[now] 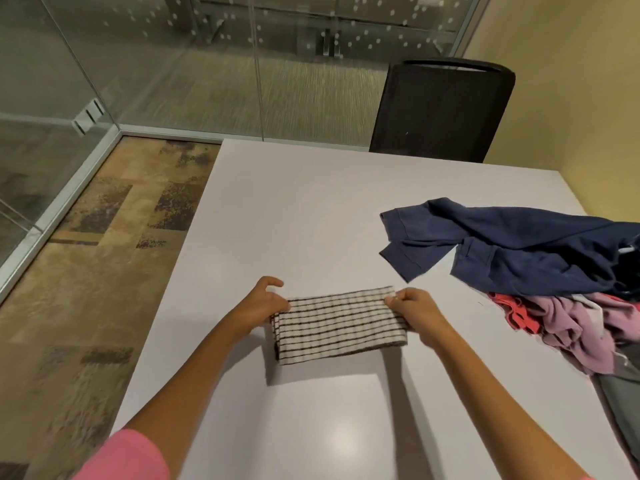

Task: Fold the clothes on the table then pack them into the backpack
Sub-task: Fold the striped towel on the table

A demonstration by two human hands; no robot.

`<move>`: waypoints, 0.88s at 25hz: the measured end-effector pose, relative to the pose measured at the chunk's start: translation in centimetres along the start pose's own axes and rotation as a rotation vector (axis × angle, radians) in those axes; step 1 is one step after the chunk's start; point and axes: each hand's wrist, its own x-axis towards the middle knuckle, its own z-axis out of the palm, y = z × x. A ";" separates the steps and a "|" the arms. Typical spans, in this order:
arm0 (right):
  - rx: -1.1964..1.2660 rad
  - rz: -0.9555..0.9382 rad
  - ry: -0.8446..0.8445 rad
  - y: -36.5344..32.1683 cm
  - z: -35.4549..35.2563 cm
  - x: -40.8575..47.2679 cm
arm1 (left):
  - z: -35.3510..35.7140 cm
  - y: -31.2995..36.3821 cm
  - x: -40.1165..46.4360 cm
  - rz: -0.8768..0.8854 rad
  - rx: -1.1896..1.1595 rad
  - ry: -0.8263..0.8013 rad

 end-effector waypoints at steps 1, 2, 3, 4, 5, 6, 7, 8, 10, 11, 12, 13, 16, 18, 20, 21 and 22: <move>-0.025 0.058 -0.026 1.9 1.0 0.0 | 0.2 -1.2 0.1 -0.057 0.001 0.014; -0.052 0.099 -0.035 3.5 1.9 -0.1 | 0.6 -2.3 0.0 -0.086 0.006 0.040; -0.072 0.122 -0.028 4.7 2.8 -0.5 | 1.1 -3.5 0.1 -0.085 0.011 0.092; -0.111 0.121 -0.009 5.6 3.6 -0.8 | 1.7 -4.7 0.0 -0.058 0.087 0.186; -0.167 0.097 0.027 6.6 4.5 -1.0 | 2.2 -6.0 0.1 -0.007 0.265 0.316; -0.229 0.054 0.085 7.3 5.3 -1.5 | 2.6 -7.0 0.0 0.069 0.478 0.436; -0.315 -0.007 0.169 7.9 6.0 -2.0 | 3.1 -8.0 -0.1 0.161 0.653 0.520; -0.422 -0.086 0.263 8.3 6.8 -2.5 | 3.6 -8.8 -0.4 0.260 0.778 0.573; -0.631 -0.292 0.377 8.9 8.4 -3.8 | 4.8 -10.2 -1.1 0.459 0.982 0.567; -0.684 -0.385 0.364 9.1 9.5 -4.5 | 5.3 -10.9 -1.3 0.532 1.092 0.511; -0.716 -0.461 0.320 9.3 10.8 -5.1 | 5.7 -11.7 -1.5 0.564 1.185 0.439; -0.752 -0.498 0.242 9.7 12.0 -5.7 | 5.8 -12.4 -1.6 0.555 1.251 0.375; -0.990 -0.468 0.022 11.5 14.9 -6.2 | 5.3 -13.5 -1.2 0.440 1.322 0.268; -1.081 -0.420 -0.012 12.6 15.3 -6.2 | 5.1 -13.5 -1.0 0.388 1.336 0.215; -1.095 -0.372 -0.040 12.8 15.3 -6.2 | 5.0 -13.0 -0.7 0.386 1.338 0.171; -1.102 -0.341 -0.041 12.7 15.3 -6.2 | 4.9 -12.6 -0.7 0.396 1.333 0.155; -1.105 -0.323 -0.024 12.6 15.4 -6.2 | 4.8 -12.4 -0.6 0.409 1.318 0.146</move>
